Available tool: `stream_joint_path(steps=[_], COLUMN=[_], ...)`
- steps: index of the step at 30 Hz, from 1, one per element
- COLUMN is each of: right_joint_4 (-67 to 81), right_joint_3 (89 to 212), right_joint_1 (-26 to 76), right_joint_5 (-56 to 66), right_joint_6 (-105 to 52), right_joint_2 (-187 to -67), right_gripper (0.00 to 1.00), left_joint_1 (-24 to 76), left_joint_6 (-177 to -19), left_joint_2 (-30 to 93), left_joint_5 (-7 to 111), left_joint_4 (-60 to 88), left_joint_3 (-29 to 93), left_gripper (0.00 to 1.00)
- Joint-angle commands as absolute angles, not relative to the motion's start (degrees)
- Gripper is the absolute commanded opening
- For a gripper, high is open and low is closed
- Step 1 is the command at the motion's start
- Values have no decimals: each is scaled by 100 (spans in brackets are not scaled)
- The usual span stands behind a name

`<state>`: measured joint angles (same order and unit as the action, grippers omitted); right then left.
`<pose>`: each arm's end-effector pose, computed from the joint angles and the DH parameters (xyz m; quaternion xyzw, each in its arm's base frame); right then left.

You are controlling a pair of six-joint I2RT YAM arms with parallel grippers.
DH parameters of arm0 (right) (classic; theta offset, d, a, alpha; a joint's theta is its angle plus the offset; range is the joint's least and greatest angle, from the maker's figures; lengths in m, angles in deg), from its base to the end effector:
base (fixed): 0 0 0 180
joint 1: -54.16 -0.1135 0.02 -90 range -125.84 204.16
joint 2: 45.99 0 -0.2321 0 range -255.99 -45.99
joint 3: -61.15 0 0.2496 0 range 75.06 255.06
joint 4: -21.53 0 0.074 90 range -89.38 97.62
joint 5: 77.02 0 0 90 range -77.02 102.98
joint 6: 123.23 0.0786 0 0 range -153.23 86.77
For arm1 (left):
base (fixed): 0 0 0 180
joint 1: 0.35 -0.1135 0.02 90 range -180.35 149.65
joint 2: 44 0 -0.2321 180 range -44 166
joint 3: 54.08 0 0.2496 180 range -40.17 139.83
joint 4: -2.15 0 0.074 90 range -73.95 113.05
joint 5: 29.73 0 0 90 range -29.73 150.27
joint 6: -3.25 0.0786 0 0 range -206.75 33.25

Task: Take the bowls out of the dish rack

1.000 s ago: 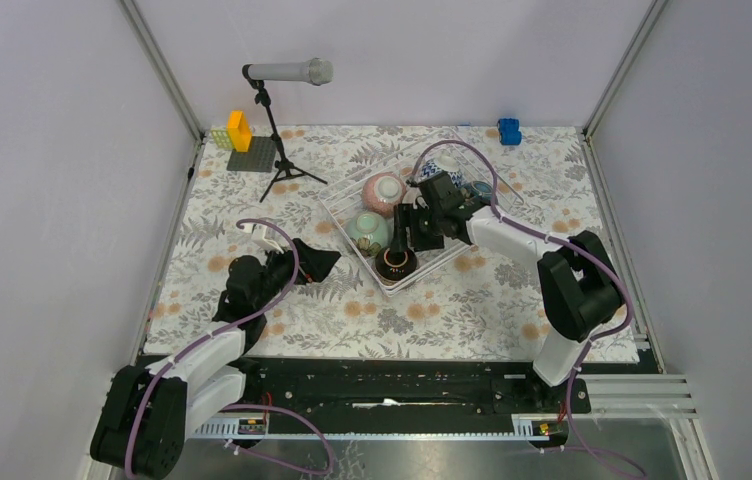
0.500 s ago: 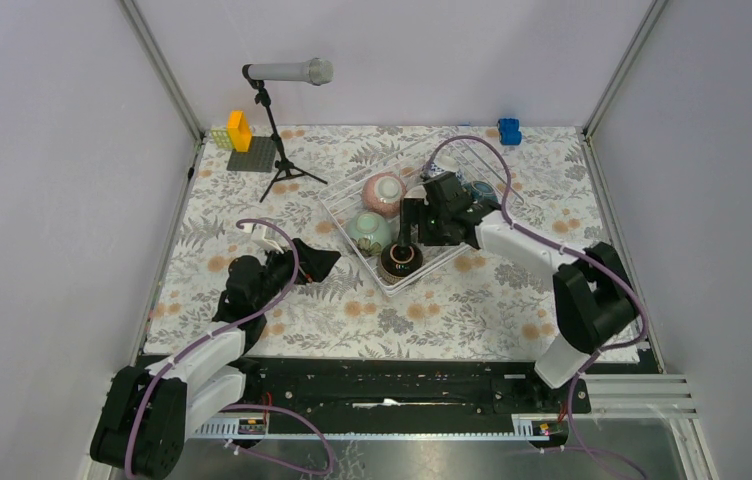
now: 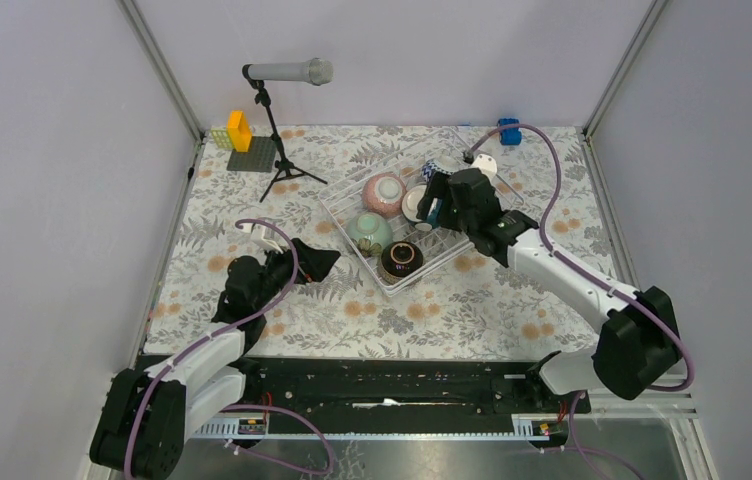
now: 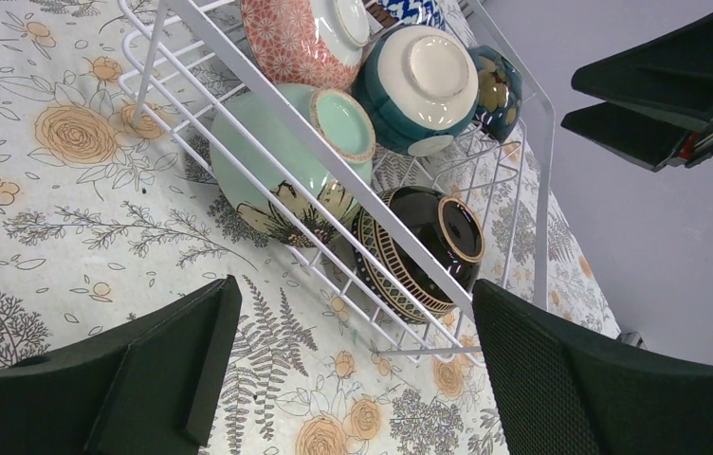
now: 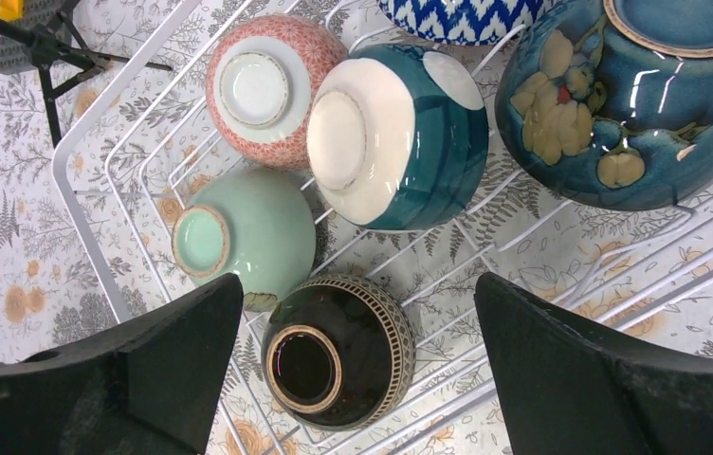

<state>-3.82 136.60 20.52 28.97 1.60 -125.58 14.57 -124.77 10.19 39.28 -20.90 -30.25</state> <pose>0.3094 0.1798 0.2501 0.0790 0.8546 0.1814 0.4801 0.2302 -0.0905 0.1568 -0.0299 0.7473 -0.4119 0.5205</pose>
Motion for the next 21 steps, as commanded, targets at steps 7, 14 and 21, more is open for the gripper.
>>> stream_joint_path(steps=[7, 14, 21], right_joint_4=[79, 42, 173], right_joint_3=[14064, 14433, 14478], right_joint_1=[2630, 2865, 2961], right_joint_5=[1925, 1484, 1511], right_joint_6=[-174, -395, -365], right_joint_2=[-13325, -13871, -14208], right_gripper=[100, 100, 100], left_joint_1=[1477, 1476, 1477], left_joint_6=[-12444, -12446, -12446], left_joint_2=[936, 945, 886], left_joint_5=[3932, 3921, 3920], left_joint_4=[-2289, -2308, -2312], left_joint_3=[-2935, -2936, -2944], left_gripper=[97, 99, 99])
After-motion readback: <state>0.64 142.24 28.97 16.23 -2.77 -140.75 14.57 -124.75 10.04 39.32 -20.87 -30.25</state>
